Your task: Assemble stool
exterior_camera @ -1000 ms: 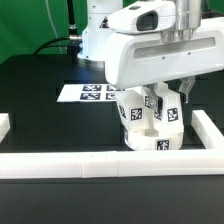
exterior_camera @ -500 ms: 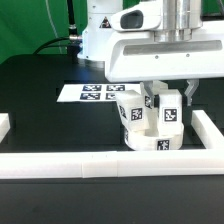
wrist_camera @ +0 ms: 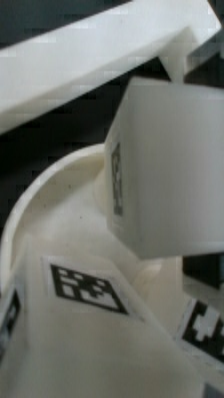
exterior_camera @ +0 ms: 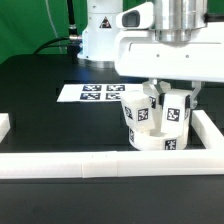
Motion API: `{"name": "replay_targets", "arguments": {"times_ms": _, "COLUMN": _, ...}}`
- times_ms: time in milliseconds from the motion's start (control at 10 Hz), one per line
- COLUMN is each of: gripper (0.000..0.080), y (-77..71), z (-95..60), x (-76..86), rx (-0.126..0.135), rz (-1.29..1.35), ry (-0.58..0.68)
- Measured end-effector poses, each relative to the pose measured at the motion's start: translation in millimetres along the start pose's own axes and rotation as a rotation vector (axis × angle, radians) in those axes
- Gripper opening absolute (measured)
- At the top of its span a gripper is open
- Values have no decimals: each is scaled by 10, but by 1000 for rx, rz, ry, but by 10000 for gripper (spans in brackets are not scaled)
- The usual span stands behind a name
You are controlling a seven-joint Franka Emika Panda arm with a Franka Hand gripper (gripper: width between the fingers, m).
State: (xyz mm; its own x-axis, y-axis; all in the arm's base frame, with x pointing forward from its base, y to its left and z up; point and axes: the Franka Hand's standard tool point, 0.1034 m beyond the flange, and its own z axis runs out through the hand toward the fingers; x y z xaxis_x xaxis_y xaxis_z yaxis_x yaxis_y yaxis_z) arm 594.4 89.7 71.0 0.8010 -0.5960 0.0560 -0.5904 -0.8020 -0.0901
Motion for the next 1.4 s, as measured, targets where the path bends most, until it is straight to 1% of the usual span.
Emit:
{"name": "replay_targets", "arguments": {"times_ms": 400, "gripper": 337, "y": -14, "z": -3, "x": 0, "rx": 9, "rz": 263, "ry": -3}}
{"name": "replay_targets", "arguments": {"times_ms": 700, "gripper": 337, "y": -24, "z": -7, "x": 3, "rx": 15, "rz": 403, "ry": -5}}
{"name": "replay_targets", "arguments": {"times_ms": 800, "gripper": 337, "y": -32, "z": -8, "x": 2, "rx": 19, "rz": 483, "ry": -8}}
{"name": "replay_targets", "arguments": {"times_ms": 900, "gripper": 337, "y": -31, "z": -8, "x": 8, "rx": 28, "rz": 544, "ry": -11}}
{"name": "replay_targets", "arguments": {"times_ms": 1000, "gripper": 337, "y": -19, "z": -9, "x": 31, "rx": 52, "rz": 606, "ry": -17}}
{"name": "replay_targets", "arguments": {"times_ms": 1300, "gripper": 337, "y": 12, "z": -10, "x": 51, "rx": 100, "rz": 894, "ry": -52}}
{"name": "replay_targets", "arguments": {"times_ms": 1400, "gripper": 337, "y": 42, "z": -16, "x": 60, "rx": 141, "rz": 1040, "ry": -51}}
